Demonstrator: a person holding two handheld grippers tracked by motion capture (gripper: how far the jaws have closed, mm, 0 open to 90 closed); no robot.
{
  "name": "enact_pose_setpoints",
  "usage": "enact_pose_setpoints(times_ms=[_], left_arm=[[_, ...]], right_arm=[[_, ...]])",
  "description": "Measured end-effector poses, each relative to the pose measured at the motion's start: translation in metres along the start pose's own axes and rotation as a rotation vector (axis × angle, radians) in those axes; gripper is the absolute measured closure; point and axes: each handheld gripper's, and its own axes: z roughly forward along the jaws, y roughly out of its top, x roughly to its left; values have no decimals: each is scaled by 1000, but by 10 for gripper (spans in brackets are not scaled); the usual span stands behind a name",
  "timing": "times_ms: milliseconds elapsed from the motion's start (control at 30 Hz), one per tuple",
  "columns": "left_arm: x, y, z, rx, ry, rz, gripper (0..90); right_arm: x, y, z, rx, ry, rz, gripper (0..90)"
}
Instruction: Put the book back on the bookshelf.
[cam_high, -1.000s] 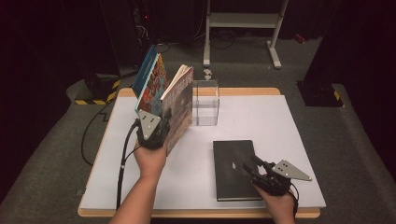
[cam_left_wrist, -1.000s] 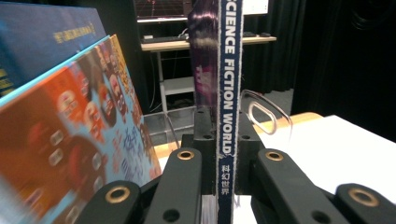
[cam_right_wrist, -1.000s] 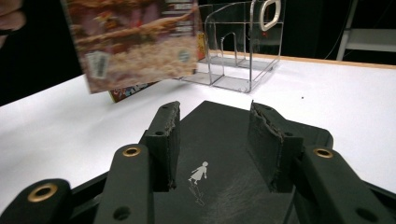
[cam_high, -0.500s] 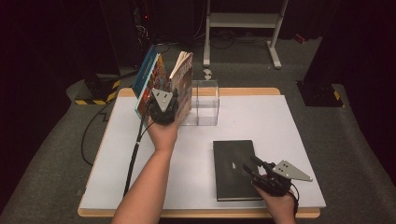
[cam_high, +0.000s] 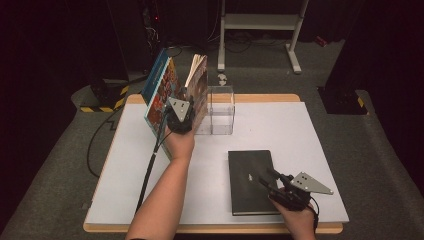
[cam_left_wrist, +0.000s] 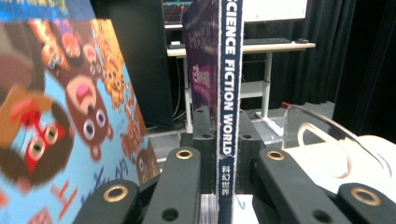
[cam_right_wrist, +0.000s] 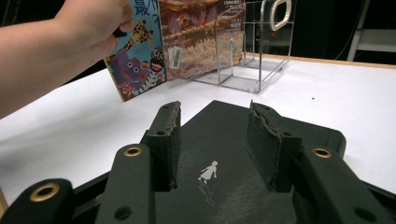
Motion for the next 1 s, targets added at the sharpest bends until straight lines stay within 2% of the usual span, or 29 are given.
enact_pose_setpoints(times_ms=[167, 267, 500, 667, 800, 1000], left_arm=[[1, -11, -7, 58, -5, 4, 768], [0, -15, -5, 88, 27, 21, 803], [-1, -12, -2, 99, 87, 19, 815], [-3, -14, -3, 100, 95, 14, 798], [2, -14, -10, 109, 75, -21, 663], [-2, -21, -30, 122, 16, -14, 576]], right_arm=[[4, 0, 2, 4, 7, -8, 546], [5, 0, 3, 6, 12, -14, 545], [5, -1, 3, 8, 16, -8, 546], [4, -1, 3, 9, 20, -7, 542], [4, -1, 4, 16, 23, -7, 515], [3, -2, 7, 45, 19, -7, 467]])
